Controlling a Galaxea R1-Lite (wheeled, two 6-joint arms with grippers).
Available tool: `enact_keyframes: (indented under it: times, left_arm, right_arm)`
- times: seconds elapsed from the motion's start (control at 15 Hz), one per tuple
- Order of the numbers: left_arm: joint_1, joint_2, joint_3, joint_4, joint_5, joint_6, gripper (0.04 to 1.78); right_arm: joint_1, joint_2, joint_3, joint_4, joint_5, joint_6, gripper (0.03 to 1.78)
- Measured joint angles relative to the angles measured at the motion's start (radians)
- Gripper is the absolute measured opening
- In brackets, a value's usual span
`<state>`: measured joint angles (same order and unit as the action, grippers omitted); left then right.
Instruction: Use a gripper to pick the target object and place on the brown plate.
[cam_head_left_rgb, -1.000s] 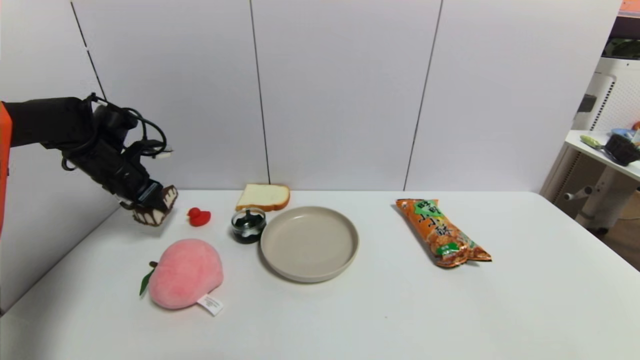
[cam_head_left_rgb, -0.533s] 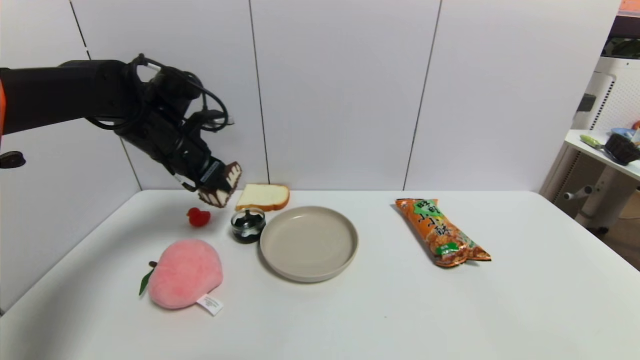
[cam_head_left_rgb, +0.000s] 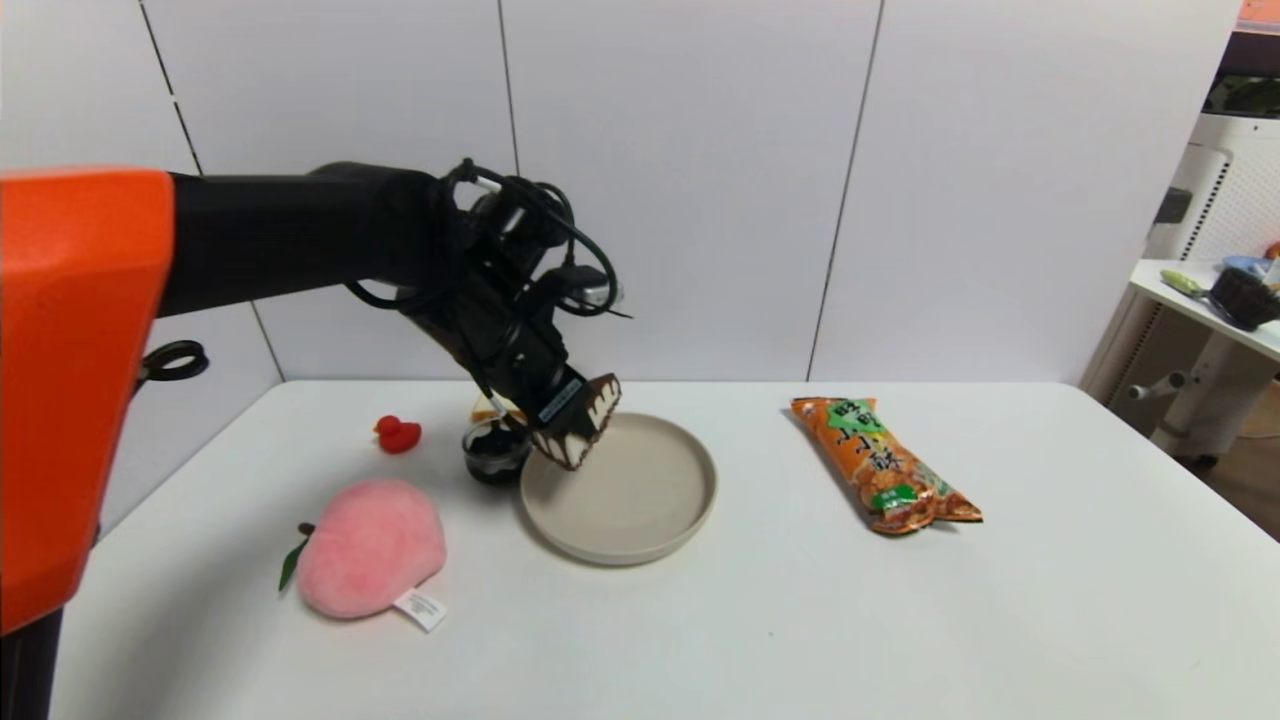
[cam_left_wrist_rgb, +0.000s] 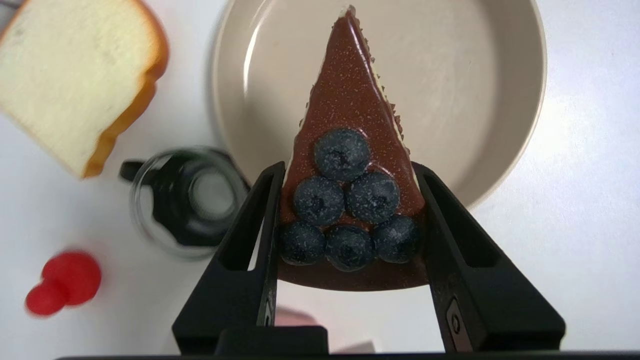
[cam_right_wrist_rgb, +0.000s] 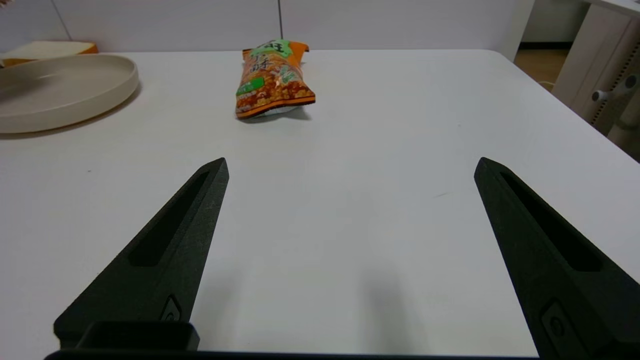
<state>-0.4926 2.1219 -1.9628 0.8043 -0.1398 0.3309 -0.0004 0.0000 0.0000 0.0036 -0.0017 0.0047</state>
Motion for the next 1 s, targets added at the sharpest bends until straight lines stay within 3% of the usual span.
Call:
enact_keyframes:
  times: [0.13,0.27,0.67,0.87,1.0]
  left_arm:
    - [-0.027,0.049,0.0,-0.059,0.0,0.0,0.88]
    - [-0.042,0.098,0.0,-0.12,0.0,-0.001,1.06]
    - [-0.05,0.094,0.04,-0.101,0.0,-0.001,1.41]
    - [-0.032,-0.069,0.217,-0.101,0.0,-0.004,1.5]
    - [0.004,-0.249,0.446,-0.131,0.0,-0.006,1.55]
  right_arm:
    - [0.0,0.0,0.0,0.0,0.0,0.0,1.7]
    - [0.0,0.0,0.0,0.0,0.0,0.0,1.7]
    - [-0.001,0.0,0.0,0.0,0.0,0.0,1.7]
    - [0.0,0.0,0.0,-0.001,0.0,0.0,1.7]
    - [0.0,0.0,0.0,0.0,0.0,0.0,1.7]
